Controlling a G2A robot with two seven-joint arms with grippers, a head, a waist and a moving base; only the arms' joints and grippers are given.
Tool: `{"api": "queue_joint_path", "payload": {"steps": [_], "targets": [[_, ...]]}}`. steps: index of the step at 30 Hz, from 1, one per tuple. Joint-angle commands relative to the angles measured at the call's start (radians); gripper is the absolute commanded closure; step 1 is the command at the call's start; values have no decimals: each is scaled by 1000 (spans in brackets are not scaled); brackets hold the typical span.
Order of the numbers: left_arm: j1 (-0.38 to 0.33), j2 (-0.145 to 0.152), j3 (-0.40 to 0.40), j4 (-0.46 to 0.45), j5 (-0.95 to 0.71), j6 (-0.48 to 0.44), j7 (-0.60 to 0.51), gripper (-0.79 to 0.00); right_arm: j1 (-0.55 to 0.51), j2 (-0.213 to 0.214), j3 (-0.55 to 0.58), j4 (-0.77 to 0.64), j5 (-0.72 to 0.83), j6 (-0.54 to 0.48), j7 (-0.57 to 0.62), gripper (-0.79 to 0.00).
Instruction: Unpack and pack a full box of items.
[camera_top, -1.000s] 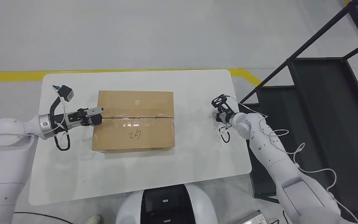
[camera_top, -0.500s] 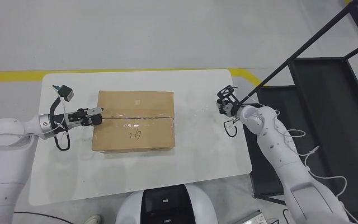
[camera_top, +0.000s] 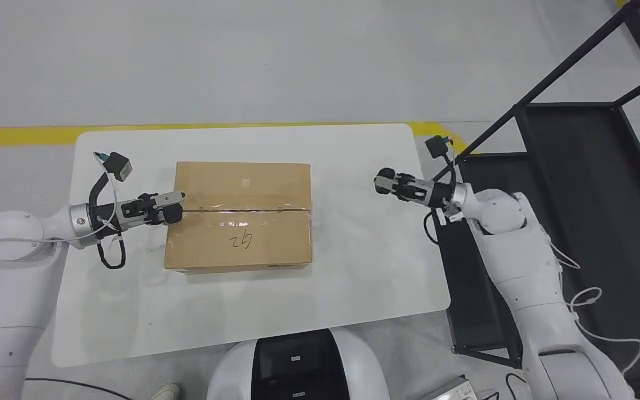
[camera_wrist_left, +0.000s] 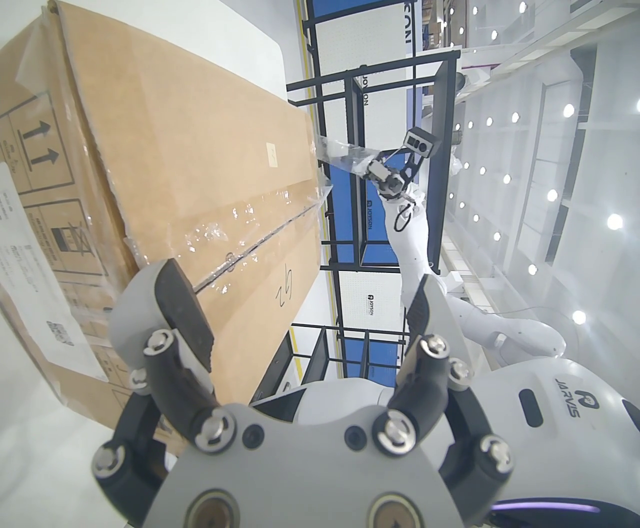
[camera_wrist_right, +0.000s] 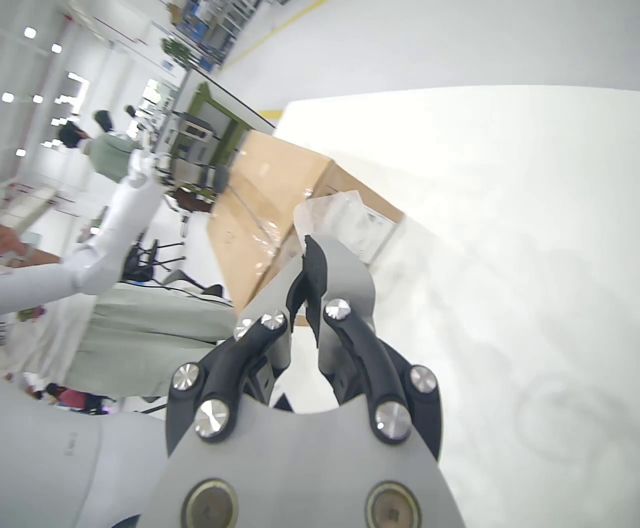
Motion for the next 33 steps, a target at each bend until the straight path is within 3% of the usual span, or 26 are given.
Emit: {"api": "queue_joint_path", "payload": {"steps": [1,6,15,19,21,33], "targets": [[0,0,0,0,0,0,0,-785,5,0,-6,-11,122,8,33,0],[83,1,-2,-69,25,-5,79,-785,29,-9,-57,-37,341,30,101,0],[459,26,-143,-409,74,23,240,-785,99,-34,-183,-97,596,90,183,0],[555,27,-191,-500,80,25,312,-785,134,-45,-236,-81,594,88,181,0],[619,24,-222,-546,72,-38,385,-785,163,-39,-238,-53,446,56,149,0],[619,24,-222,-546,72,-38,385,-785,148,-24,-230,-51,386,42,135,0]]}}
